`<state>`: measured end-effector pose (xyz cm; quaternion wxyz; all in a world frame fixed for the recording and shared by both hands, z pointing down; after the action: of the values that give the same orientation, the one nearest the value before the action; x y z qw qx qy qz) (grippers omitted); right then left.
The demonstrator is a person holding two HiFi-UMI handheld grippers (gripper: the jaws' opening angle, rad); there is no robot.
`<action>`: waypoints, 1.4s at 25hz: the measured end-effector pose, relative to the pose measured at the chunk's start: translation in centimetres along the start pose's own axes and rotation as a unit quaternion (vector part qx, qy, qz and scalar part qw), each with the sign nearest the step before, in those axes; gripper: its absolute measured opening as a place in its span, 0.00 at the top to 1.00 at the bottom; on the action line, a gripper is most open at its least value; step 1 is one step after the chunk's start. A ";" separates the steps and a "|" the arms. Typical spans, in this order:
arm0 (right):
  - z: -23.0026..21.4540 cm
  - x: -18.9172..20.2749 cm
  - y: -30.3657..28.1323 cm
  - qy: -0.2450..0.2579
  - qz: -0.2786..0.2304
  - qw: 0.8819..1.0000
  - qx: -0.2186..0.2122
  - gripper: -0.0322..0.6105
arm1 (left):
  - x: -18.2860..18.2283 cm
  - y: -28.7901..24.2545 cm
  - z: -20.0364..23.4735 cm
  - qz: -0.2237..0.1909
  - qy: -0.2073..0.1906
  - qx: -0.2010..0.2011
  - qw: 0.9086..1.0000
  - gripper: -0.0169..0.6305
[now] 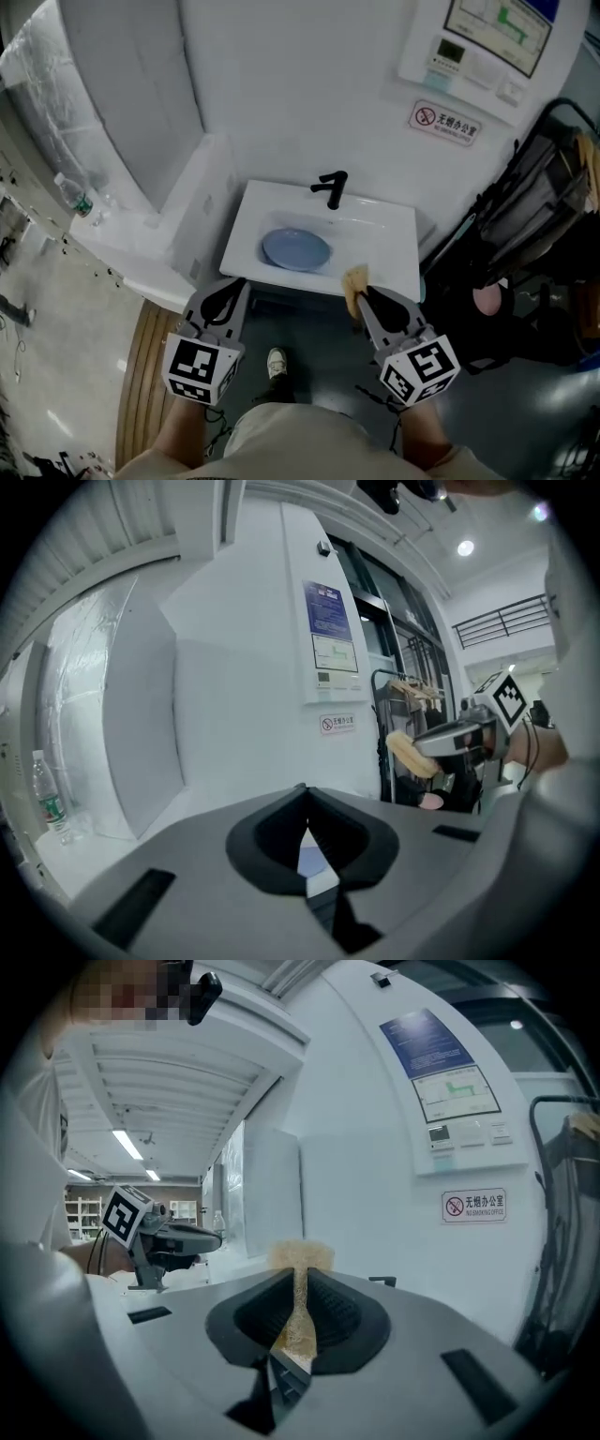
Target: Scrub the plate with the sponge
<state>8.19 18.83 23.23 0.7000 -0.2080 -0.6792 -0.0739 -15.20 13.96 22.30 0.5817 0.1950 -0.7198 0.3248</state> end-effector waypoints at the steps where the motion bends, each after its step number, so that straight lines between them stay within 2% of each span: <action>1: -0.2 -0.1 -1.3 -0.002 0.001 1.000 0.001 0.87 | 0.0 -0.7 1.0 -0.002 0.002 0.003 1.000 0.96; 11: -1.5 -0.9 -12.1 -0.006 0.032 0.999 0.000 0.87 | 2.5 -7.1 9.1 0.047 0.032 0.019 0.998 0.96; 18: -3.1 -0.6 -16.7 -0.016 0.039 0.999 -0.014 0.87 | 4.0 -10.5 11.3 0.073 0.051 0.031 0.996 0.96; 24: -6.0 0.3 -19.4 -0.015 0.063 0.997 -0.031 0.87 | 5.1 -13.6 12.5 0.094 0.085 0.013 0.992 0.96; 27: -8.1 1.0 -20.9 -0.021 0.074 0.996 -0.040 0.87 | 6.0 -15.6 12.8 0.113 0.105 0.008 0.988 0.96; 33: -11.1 3.1 -24.8 -0.033 0.105 0.991 -0.071 0.87 | 7.8 -19.3 12.6 0.179 0.126 -0.014 0.976 0.96; 35: -11.8 3.8 -26.4 -0.031 0.114 0.990 -0.082 0.87 | 8.8 -20.7 12.5 0.197 0.136 -0.006 0.971 0.89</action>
<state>9.04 -8.96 32.06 0.6633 -0.3424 -0.6641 -0.0427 -12.61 -8.67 34.34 0.5999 -0.0004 -0.6599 0.4524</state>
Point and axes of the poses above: the fingertips, and each gripper's own axes: y backward along the fingers, z to its left, x out of its underside, the point moved 5 cm from there along y, backward along the fingers, and after that the axes turned 5 degrees about x, right-handed, at the moved point
